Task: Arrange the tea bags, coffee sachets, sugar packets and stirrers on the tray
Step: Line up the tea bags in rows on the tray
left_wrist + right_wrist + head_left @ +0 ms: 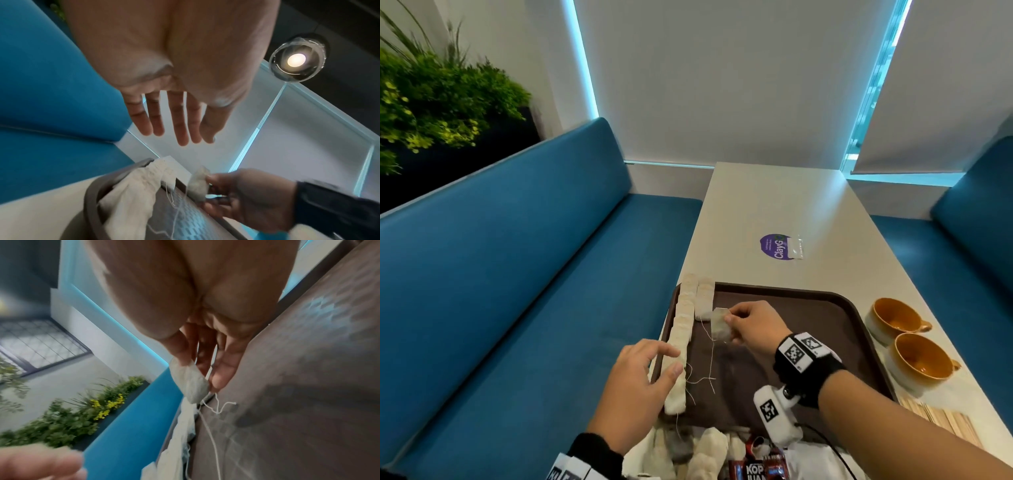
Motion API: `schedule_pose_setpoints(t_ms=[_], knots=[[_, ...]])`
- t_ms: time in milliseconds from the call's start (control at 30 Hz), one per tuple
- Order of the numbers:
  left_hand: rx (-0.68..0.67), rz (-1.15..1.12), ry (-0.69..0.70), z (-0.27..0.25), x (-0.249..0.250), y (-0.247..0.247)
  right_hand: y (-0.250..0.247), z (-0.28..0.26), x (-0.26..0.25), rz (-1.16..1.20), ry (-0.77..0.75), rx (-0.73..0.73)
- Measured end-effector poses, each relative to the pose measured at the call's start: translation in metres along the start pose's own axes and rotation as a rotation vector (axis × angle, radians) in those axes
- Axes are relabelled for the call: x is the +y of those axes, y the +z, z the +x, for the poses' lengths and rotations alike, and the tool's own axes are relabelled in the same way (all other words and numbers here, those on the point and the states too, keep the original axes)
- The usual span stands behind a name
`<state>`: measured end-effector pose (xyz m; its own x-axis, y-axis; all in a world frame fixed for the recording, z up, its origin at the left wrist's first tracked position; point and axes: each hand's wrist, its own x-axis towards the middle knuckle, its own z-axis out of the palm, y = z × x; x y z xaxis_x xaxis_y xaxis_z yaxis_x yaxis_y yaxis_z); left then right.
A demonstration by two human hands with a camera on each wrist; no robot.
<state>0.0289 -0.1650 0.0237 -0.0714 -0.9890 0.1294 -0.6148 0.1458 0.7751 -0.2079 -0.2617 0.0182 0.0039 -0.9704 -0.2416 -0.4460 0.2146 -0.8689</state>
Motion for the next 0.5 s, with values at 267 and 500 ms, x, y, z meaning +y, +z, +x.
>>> schedule_pose_setpoints(t_ms=[267, 500], knots=[[-0.275, 0.069, -0.064, -0.008, -0.011, 0.023, 0.026, 0.052, -0.006, -0.112, 0.084, -0.074], [-0.453, 0.266, -0.084, -0.010, -0.019, 0.022, 0.034, 0.078, -0.001, -0.143, 0.121, 0.064]])
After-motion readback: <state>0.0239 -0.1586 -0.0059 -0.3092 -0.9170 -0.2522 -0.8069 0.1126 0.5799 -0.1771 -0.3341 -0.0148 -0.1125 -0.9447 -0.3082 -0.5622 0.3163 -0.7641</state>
